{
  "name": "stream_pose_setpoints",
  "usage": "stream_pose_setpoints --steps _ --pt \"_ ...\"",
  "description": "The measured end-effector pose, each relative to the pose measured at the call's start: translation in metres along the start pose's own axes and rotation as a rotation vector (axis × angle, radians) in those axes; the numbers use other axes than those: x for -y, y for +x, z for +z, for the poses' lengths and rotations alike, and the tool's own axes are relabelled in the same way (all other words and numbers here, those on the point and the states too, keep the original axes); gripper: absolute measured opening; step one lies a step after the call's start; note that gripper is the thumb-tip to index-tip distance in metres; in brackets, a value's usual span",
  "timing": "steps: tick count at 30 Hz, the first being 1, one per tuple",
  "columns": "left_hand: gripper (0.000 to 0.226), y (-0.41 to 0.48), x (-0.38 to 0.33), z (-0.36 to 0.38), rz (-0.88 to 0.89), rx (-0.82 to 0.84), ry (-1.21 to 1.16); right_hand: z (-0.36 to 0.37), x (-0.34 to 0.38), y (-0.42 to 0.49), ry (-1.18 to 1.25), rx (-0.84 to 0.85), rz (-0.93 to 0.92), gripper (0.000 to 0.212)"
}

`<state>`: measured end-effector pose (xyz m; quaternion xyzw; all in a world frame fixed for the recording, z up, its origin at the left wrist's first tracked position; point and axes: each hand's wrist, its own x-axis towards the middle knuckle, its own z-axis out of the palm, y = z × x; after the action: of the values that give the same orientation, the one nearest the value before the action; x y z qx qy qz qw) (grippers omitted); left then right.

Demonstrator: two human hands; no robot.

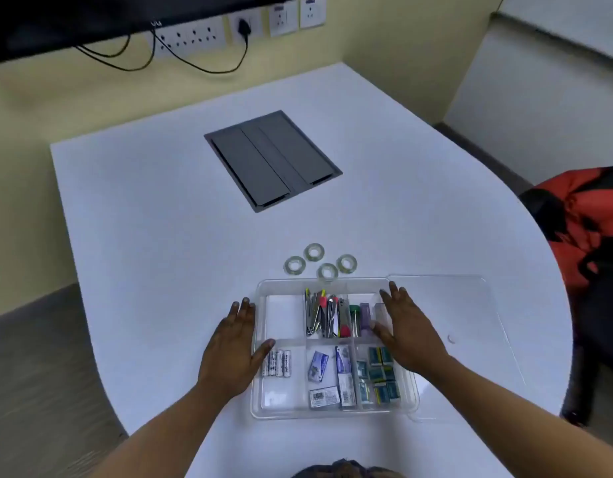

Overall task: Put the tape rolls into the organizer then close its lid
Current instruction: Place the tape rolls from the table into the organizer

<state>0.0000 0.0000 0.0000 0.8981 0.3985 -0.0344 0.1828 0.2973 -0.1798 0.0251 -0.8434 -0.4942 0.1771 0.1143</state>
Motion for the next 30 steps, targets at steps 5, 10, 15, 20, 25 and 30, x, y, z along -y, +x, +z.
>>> stream_pose_setpoints --steps 5,10,15,20,25,30 --pt "0.089 -0.005 0.008 0.015 0.023 0.013 0.03 0.016 -0.01 -0.009 -0.082 0.117 0.035 0.073" --pt "0.083 -0.001 0.019 0.014 0.003 -0.017 -0.091 0.011 -0.003 -0.002 -0.013 0.023 0.112 0.058" --pt "0.085 0.011 0.035 0.015 -0.082 -0.057 -0.175 -0.001 0.012 0.031 0.136 -0.14 0.155 0.034" --pt "0.11 0.038 0.044 0.024 -0.227 0.046 -0.125 -0.016 0.023 0.086 0.216 -0.065 0.106 0.031" --pt "0.108 0.049 0.047 0.04 -0.291 0.226 -0.053 -0.023 0.025 0.14 0.149 0.037 0.142 0.032" --pt "0.107 0.052 0.052 0.044 -0.293 0.285 -0.043 -0.016 0.022 0.173 0.054 0.171 0.07 0.047"
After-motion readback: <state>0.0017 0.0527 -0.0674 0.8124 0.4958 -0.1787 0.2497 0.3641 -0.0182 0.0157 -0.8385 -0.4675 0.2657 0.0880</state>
